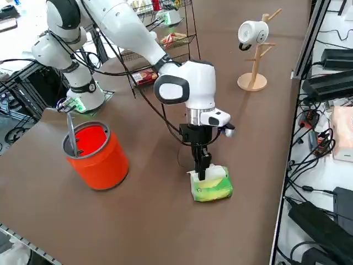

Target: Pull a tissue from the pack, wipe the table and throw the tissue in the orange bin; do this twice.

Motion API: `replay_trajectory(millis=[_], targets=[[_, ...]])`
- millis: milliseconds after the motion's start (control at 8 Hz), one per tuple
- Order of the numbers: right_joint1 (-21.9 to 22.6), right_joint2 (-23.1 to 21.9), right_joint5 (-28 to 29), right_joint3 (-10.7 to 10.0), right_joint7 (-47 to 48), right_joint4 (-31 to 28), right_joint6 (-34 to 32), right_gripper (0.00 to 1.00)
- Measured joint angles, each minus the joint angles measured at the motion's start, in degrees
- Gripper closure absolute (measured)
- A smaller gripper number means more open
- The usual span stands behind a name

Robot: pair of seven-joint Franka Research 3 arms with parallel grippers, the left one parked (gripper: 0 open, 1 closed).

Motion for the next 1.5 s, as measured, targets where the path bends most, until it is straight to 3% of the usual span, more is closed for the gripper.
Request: replay_trajectory(millis=[125,875,1500], targets=[[0.00,0.00,0.00,0.00,0.00,0.07,0.02,0.97],[-0.06,-1.98,0.07,-0.14,0.00,1.76,-1.54,0.98],[0.63,-9.71,0.18,0.16,0.00,2.03,-14.66,0.98]])
